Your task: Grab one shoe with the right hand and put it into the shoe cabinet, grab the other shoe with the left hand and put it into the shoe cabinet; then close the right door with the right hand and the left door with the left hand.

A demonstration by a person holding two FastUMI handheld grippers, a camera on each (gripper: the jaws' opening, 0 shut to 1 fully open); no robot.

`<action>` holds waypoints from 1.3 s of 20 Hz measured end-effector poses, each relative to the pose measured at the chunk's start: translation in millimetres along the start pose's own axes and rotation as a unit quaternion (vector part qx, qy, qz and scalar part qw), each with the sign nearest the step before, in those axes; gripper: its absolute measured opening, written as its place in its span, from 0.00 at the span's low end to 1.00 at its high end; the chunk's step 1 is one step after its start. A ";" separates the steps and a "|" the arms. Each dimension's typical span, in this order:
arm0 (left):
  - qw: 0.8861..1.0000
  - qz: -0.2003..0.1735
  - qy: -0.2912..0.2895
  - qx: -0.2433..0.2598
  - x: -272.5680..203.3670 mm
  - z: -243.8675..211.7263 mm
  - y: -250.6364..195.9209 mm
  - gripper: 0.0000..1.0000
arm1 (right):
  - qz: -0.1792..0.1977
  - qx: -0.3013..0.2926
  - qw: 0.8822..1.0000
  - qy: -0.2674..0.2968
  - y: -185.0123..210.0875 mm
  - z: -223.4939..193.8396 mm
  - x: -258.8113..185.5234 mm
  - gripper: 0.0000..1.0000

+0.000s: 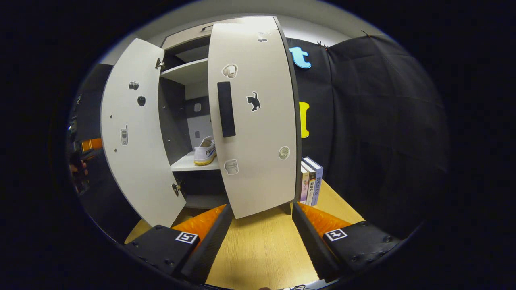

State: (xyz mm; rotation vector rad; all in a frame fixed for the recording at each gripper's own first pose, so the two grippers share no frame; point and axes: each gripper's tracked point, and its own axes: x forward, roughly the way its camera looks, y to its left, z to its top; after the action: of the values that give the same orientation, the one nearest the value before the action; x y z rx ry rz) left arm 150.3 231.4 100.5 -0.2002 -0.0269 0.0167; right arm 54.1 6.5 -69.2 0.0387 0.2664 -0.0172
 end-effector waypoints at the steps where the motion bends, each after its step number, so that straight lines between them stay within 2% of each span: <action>1: 1.000 -0.007 -0.003 -0.004 5.2 5.7 -1.7 0.95 | -0.003 -0.003 1.000 -0.001 -1.8 0.0 -2.9 0.98; 6: 0.999 -0.035 -0.007 0.009 18.9 20.8 -16.8 0.95 | -0.017 -0.004 1.000 -0.004 -15.8 1.9 -10.5 0.98; 13: 0.998 -0.035 0.006 0.058 20.5 20.2 -34.5 0.94 | -0.025 0.017 1.000 0.006 -30.5 -11.7 -13.5 0.98; 17: 0.997 -0.051 0.015 0.064 18.2 13.5 -76.0 0.94 | -0.039 0.028 0.999 0.007 -48.5 -14.6 -13.3 0.98; 18: 0.996 -0.048 0.013 0.072 18.7 13.6 -85.4 0.90 | -0.041 0.036 0.999 0.005 -54.0 -12.2 -12.9 0.98; 22: 0.992 -0.038 0.004 0.122 24.5 12.5 -118.8 0.89 | -0.065 0.033 0.997 -0.009 -87.6 -4.6 -15.7 0.98; 24: 0.992 -0.041 0.006 0.117 31.3 5.0 -139.0 0.93 | -0.079 0.031 0.996 -0.018 -108.4 3.4 -19.6 0.98; 26: 0.994 -0.047 0.013 0.099 40.5 -2.7 -164.5 0.90 | -0.088 0.032 0.995 -0.025 -127.0 9.7 -23.6 0.98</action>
State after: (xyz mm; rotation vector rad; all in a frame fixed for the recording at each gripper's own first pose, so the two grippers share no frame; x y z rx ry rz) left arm 193.1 70.5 131.6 -0.0005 -0.0077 -0.0777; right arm 31.1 -120.5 -58.1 0.0780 0.2188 -0.2024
